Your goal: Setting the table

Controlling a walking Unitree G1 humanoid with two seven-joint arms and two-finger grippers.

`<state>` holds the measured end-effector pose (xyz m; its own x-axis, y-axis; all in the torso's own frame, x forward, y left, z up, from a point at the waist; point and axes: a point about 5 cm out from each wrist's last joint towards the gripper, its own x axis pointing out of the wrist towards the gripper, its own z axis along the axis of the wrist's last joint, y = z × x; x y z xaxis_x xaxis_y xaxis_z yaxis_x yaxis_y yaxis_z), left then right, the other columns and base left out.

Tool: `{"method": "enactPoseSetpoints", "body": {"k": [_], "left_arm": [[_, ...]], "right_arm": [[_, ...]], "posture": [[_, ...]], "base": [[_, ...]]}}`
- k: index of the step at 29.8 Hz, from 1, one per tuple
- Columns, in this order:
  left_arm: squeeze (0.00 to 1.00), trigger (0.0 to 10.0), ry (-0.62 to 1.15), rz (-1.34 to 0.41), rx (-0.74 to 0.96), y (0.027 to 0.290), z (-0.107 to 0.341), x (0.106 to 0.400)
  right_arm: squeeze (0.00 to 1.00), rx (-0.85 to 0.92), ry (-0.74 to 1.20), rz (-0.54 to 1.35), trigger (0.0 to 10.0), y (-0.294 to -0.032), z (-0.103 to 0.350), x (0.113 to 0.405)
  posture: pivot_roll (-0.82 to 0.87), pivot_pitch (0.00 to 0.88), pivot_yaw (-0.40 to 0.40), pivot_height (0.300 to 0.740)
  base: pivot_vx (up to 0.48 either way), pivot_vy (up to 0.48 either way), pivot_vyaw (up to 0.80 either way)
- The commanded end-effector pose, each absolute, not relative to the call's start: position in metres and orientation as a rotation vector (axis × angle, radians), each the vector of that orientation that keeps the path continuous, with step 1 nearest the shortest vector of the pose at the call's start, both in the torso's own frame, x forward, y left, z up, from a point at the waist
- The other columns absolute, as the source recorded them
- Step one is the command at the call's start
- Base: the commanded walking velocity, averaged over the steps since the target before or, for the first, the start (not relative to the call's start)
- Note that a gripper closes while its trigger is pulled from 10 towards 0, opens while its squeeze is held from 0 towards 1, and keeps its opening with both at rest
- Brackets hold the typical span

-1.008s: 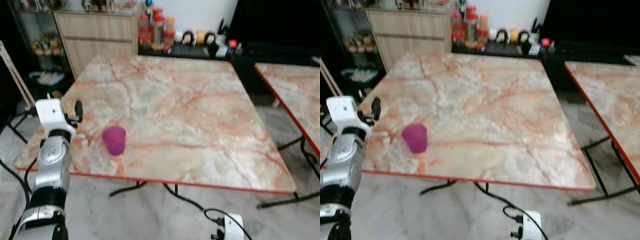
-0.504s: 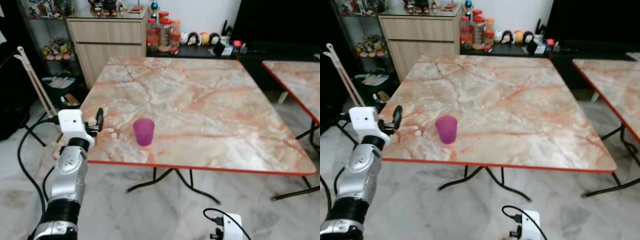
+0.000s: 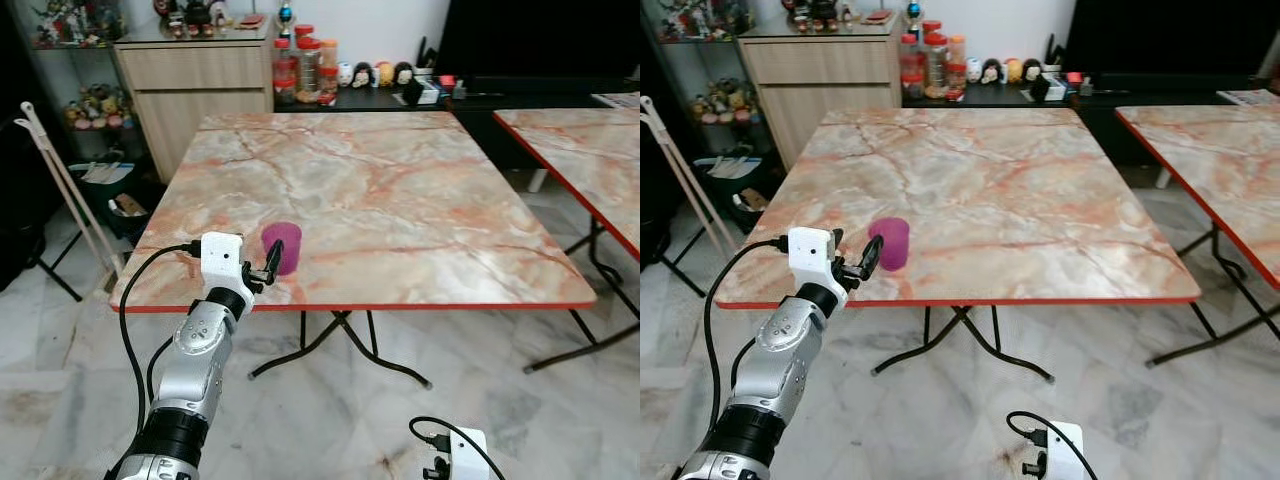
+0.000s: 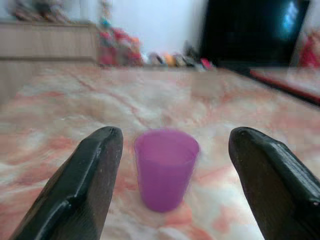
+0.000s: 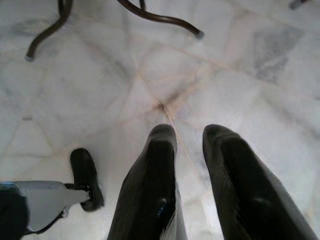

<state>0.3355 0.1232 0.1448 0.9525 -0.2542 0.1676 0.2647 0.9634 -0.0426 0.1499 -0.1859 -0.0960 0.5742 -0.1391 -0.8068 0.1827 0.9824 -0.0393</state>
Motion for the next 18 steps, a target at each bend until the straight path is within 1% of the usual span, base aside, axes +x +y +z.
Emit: {"method": "enactPoseSetpoints", "body": {"k": [1,6,15,18], "left_arm": [[0.0,10.0,-0.158,-0.212,-0.059,0.1352,0.1449,0.3382],[0.0,10.0,-0.165,-0.212,-0.046,0.1326,0.1482,0.3417],[0.0,10.0,-0.163,-0.191,-0.038,0.136,0.1463,0.3413],[0.0,10.0,-0.162,-0.183,-0.037,0.1373,0.1452,0.3408]], "right_arm": [[0.0,0.049,0.895,-0.183,10.0,-0.1852,-0.0901,0.1638],[0.0,0.05,0.896,-0.181,10.0,-0.1841,-0.0904,0.1635],[0.0,0.057,0.897,-0.193,10.0,-0.1849,-0.0906,0.1628],[0.0,0.057,0.904,-0.19,10.0,-0.185,-0.0911,0.162]], "posture": [[0.05,0.0,0.005,0.74],[0.04,0.0,0.013,0.74],[0.05,0.0,0.01,0.74],[0.05,0.0,0.008,0.74]], "base": [[0.0,0.0,0.0],[0.0,0.0,0.0],[0.0,0.0,0.0],[0.244,0.0,-0.43]]}}
